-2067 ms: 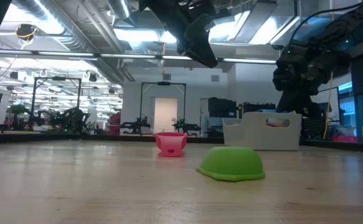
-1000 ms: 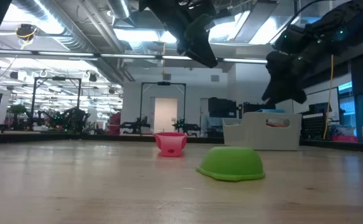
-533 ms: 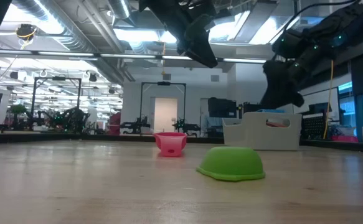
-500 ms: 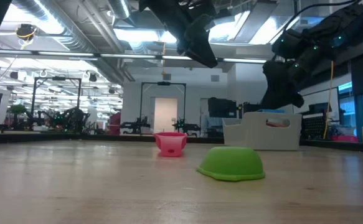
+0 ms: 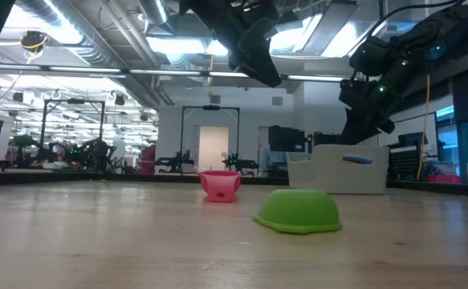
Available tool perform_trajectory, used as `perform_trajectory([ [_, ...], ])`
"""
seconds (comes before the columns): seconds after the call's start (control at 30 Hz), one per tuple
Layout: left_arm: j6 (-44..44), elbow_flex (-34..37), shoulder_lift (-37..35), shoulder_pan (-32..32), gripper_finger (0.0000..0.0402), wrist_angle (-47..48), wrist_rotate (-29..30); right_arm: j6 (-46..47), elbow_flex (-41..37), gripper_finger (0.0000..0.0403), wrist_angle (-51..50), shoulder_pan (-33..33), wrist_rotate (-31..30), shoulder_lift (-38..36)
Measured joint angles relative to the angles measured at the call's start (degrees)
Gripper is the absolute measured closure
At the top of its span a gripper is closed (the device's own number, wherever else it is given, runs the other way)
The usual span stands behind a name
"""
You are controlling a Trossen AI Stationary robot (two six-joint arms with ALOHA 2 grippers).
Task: Nest measuring cups in basket
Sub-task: Stack the red measuring cup on top of the blue measuring cup in the grey bin
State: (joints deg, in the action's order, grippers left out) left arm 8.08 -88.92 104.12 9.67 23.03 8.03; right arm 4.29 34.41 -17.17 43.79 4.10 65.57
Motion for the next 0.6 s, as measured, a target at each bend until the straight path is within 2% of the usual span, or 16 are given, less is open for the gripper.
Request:
perform_trajectory([
  [0.2, -1.1, 0.0, 0.0, 0.0, 0.0282, -3.1, 0.2, -0.1, 2.5, 0.0254, -3.1, 0.0, 1.5, -2.2],
  [0.4, -3.5, 0.0, 0.0, -0.1, 0.0283, -3.9, 0.5, 0.1, 4.2, 0.0254, -6.9, -0.5, 8.1, -7.9],
  [0.6, -9.3, 0.0, -0.4, -0.1, 0.0284, 0.4, 0.7, 1.4, 4.2, 0.0254, -13.8, -4.5, 12.1, -14.0],
])
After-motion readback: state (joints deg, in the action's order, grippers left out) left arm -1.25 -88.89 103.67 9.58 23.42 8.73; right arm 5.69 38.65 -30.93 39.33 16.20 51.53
